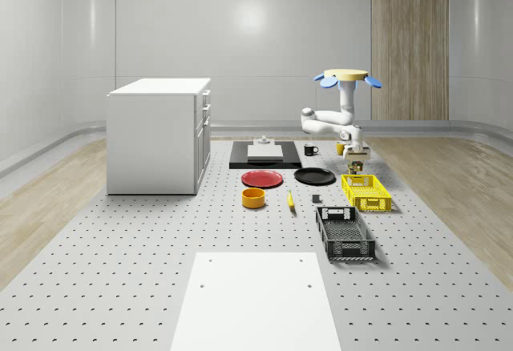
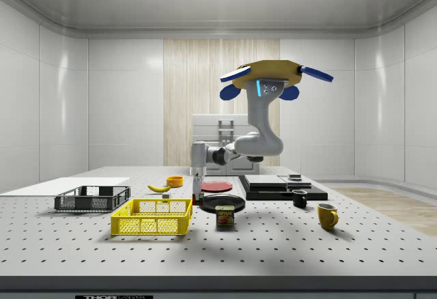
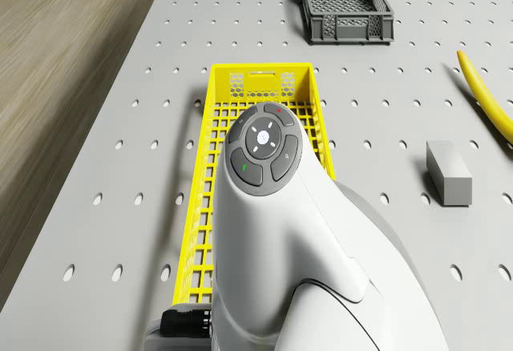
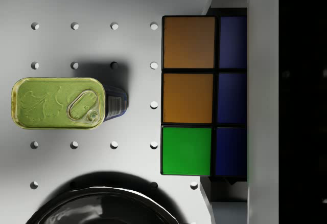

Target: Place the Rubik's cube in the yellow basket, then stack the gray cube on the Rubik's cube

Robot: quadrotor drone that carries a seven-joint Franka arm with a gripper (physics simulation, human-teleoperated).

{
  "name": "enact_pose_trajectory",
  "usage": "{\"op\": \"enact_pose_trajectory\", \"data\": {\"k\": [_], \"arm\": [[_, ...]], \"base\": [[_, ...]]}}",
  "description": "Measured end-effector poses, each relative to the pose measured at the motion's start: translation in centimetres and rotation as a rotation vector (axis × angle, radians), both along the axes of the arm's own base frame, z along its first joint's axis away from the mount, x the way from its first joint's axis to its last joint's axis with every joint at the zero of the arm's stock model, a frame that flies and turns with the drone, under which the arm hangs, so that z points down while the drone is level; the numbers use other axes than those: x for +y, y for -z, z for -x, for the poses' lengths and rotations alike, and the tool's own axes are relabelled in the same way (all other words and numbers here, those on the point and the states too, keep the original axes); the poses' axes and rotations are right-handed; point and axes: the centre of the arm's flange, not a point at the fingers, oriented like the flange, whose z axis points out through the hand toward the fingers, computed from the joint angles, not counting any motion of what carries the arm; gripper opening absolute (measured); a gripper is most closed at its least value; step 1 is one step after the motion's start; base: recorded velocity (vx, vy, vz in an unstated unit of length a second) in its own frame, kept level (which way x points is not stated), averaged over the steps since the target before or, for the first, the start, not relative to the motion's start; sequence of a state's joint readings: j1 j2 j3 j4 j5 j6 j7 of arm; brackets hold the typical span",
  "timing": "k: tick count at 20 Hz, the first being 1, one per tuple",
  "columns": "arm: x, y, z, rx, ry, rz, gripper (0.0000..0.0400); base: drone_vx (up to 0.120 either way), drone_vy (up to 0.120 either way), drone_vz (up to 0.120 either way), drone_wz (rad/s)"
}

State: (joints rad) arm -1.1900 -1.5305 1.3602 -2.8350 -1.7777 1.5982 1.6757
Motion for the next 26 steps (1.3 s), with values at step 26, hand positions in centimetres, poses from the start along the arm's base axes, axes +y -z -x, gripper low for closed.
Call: {"op": "enact_pose_trajectory", "data": {"k": [26], "arm": [[0.0,-0.04,0.0,0.0,0.0,0.0,0.0322]], "base": [[0.109,-0.008,-0.023,0.0]]}}
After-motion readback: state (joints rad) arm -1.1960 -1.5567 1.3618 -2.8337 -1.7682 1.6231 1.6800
